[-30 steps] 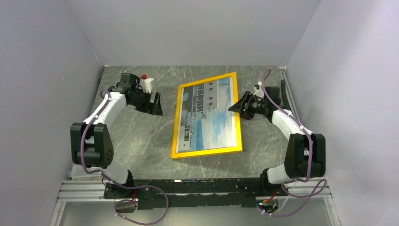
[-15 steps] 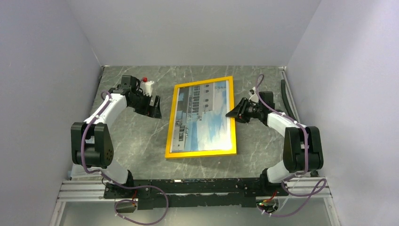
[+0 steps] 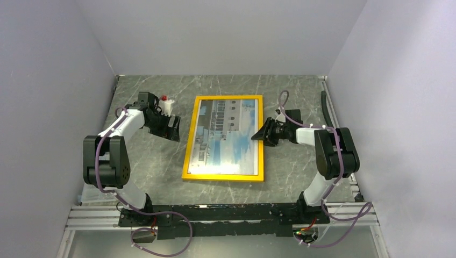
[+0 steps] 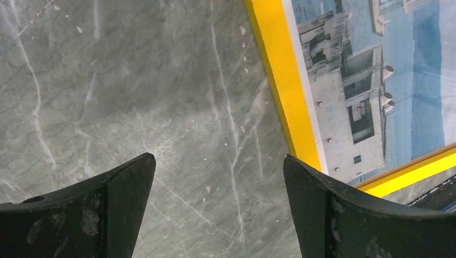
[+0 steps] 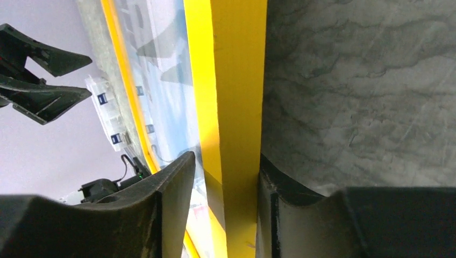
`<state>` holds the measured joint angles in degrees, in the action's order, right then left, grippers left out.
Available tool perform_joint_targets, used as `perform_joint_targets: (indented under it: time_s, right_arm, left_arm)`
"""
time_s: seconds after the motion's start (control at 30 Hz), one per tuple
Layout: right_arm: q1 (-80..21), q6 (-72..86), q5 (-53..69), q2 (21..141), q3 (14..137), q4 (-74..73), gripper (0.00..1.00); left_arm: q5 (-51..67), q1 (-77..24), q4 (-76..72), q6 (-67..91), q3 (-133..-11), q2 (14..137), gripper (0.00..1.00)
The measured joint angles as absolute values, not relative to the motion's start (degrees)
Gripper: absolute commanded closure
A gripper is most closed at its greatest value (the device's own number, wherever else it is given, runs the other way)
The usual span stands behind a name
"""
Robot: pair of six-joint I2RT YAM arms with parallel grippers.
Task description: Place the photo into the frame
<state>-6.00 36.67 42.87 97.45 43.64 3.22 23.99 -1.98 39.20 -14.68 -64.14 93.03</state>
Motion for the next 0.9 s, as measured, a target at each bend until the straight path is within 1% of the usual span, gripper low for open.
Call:
perform_joint_targets:
  time_s: [0.03,0.07,0.1,0.13,0.2,0.33,0.47,0.7,0.9]
  right_arm:
    - [-6.26,36.69,42.83,98.30,43.66,3.75,0.46]
    - [-6.59,36.64,42.74,99.22,43.77,4.05,0.32]
    - [-6.94,36.67,42.48,100.09,43.99,4.16,0.06]
    - [-7.27,36.91,42.50,100.75,44.25,4.08,0.01]
    - [-8.12,37.34,44.88,101.14,46.74,4.08,0.00]
    - [-10.68,35.05,41.32,102.74,50.70,3.60,0.00]
    - [-12.08,32.73,36.93,102.74,53.30,-1.17,0.00]
    - [-12.88,25.26,20.36,100.92,59.18,-14.79,0.00]
    - [-12.73,22.00,13.45,98.91,61.28,-21.21,0.00]
  left_arm:
    - [23.92,-1.74,39.13,-14.87,-63.90,93.17,0.05]
    - [23.86,-1.48,39.05,-15.11,-63.59,93.27,0.05]
    - [23.75,-1.17,38.81,-15.33,-63.26,93.30,0.05]
    - [23.64,-0.95,38.79,-15.40,-63.07,93.30,0.05]
    - [23.64,-0.54,38.61,-15.44,-62.92,93.30,0.05]
    - [23.62,0.25,37.60,-15.62,-62.37,93.30,0.05]
    - [23.66,1.48,37.45,-15.64,-61.78,93.30,0.05]
    - [23.73,3.99,36.05,-15.62,-61.34,93.30,0.05]
    - [24.16,4.21,35.64,-15.55,-60.82,93.30,0.05]
